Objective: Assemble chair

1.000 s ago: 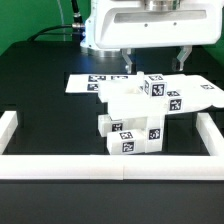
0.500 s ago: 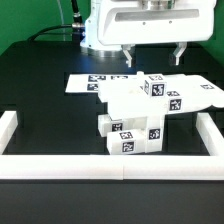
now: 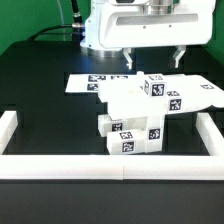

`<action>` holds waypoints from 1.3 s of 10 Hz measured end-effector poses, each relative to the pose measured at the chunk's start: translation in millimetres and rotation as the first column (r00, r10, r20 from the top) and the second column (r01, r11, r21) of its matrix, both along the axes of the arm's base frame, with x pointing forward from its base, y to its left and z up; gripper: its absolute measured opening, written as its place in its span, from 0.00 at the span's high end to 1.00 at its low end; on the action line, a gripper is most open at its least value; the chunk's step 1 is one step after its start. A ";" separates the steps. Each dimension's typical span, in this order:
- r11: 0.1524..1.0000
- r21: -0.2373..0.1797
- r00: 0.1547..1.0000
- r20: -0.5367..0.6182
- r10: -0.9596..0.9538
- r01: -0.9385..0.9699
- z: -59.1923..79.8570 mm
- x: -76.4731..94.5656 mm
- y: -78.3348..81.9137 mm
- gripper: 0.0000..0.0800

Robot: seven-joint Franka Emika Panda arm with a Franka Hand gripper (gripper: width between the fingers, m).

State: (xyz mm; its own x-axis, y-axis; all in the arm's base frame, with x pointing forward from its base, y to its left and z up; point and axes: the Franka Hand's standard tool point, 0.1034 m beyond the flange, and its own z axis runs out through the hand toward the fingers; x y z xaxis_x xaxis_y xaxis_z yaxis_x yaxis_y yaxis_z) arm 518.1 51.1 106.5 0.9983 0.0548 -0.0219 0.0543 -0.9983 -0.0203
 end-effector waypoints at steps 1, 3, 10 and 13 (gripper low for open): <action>1.000 -0.001 1.000 0.015 -0.027 0.027 -3.8 -8.5 7.3 0.19; 0.999 -0.005 0.999 0.017 -0.033 0.033 -16.8 -31.0 22.4 0.19; 1.000 -0.020 1.000 0.020 -0.013 0.013 -36.1 -33.7 25.7 0.19; 0.998 -0.026 0.998 0.029 -0.059 0.060 -53.2 -49.3 45.4 0.19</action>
Offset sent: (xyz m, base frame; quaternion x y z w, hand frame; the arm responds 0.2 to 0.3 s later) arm -0.0263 0.0192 -0.0178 -0.0141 0.0273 0.0105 0.9995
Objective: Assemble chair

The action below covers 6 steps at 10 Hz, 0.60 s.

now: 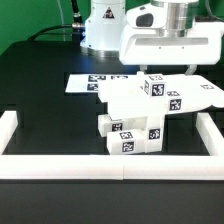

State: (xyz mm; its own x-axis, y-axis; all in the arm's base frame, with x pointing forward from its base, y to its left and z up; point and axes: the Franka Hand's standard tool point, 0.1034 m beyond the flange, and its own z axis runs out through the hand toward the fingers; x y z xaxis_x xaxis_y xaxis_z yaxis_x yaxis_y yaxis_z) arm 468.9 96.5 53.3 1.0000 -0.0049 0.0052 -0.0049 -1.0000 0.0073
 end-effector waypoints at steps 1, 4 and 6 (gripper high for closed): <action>1.000 0.001 1.000 -0.002 -0.006 0.006 -0.7 -0.6 -0.5 0.19; 1.000 0.001 1.000 -0.002 -0.005 0.005 -0.7 -0.5 -0.8 0.19; 1.000 0.001 1.000 -0.002 -0.005 0.005 -0.9 -0.6 -0.8 0.19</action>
Offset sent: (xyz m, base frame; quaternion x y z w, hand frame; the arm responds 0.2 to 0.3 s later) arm 0.0000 0.0000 0.0000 0.0000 0.0000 0.0000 1.0000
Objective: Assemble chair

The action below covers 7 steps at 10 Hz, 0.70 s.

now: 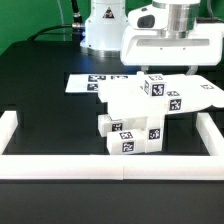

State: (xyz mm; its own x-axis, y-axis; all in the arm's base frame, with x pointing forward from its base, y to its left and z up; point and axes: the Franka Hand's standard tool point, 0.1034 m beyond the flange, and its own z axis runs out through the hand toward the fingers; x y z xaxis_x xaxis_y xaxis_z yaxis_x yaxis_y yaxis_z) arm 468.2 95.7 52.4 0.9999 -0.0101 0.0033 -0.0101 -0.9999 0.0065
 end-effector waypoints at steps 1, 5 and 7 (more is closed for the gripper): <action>0.999 0.006 0.999 0.008 -0.042 0.042 -3.7 -3.3 -2.7 0.19; 0.985 0.007 0.985 -0.023 -0.171 0.171 -13.7 -13.6 -5.0 0.19; 0.986 0.007 0.986 -0.022 -0.165 0.165 -13.8 -13.5 -5.1 0.19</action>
Offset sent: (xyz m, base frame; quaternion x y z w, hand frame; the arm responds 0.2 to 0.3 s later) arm -0.0093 0.0002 -0.0097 0.0055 -0.0183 0.1194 0.9927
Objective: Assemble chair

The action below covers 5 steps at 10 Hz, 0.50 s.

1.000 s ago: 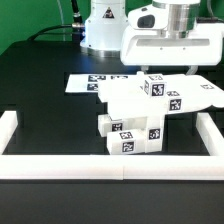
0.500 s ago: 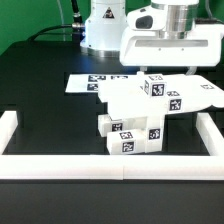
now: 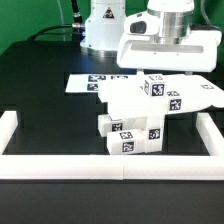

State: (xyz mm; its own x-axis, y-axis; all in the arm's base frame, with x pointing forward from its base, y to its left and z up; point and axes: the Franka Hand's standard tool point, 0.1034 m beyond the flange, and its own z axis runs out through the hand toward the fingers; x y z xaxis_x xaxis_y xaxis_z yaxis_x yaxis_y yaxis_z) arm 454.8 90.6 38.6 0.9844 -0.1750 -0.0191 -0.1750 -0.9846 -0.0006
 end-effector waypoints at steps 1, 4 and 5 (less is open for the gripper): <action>1.000 0.000 1.000 0.000 0.000 0.000 -0.2 -0.1 -0.1 0.19; 1.000 -0.015 1.000 0.010 0.003 -0.003 -15.3 -3.9 -3.7 0.19; 1.000 -0.018 1.000 0.007 0.004 -0.004 -18.4 -4.8 -4.1 0.19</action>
Offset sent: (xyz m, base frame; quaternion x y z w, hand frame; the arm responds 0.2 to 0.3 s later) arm -0.0035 -0.0012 -0.0178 -0.0023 0.0167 0.0006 0.9999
